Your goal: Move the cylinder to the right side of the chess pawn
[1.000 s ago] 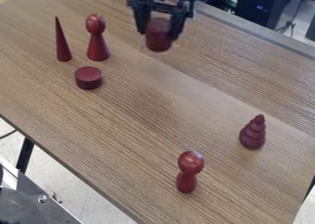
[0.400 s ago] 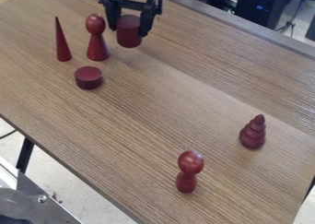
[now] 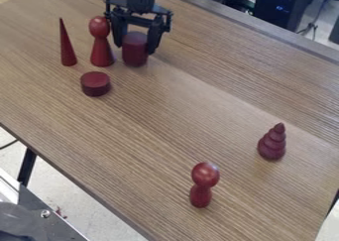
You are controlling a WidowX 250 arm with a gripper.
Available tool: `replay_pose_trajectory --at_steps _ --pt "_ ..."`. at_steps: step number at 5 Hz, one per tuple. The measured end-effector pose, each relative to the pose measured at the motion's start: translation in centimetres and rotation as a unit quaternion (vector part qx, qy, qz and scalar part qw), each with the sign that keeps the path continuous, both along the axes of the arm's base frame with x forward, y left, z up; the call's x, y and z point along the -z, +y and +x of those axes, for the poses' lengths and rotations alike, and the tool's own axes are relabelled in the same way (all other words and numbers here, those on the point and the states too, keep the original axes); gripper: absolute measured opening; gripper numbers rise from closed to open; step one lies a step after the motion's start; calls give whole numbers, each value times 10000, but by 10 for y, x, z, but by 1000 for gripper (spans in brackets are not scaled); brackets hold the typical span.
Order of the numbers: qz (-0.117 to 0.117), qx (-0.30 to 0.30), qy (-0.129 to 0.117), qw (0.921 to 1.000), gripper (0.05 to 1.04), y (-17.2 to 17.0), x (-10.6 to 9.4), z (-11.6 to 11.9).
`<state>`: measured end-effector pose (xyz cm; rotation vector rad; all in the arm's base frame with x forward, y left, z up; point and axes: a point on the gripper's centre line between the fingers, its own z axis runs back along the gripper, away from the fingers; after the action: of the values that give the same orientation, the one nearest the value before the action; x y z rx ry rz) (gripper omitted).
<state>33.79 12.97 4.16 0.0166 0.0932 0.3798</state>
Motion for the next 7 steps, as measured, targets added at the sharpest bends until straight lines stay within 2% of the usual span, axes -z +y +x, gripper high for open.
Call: replay_pose_trajectory --at_steps 2,3,4,5,6,7 --pt "-205 120 -170 9996 814 -13 6 4" --pt "-250 144 -211 9994 854 -16 6 6" --pt "-304 285 -227 9989 1011 -27 11 6" --pt "-150 459 -500 9976 1005 -35 -10 11" --pt "106 659 -647 9957 1000 -50 -34 14" --pt "343 819 -734 9933 1000 -60 -46 17"
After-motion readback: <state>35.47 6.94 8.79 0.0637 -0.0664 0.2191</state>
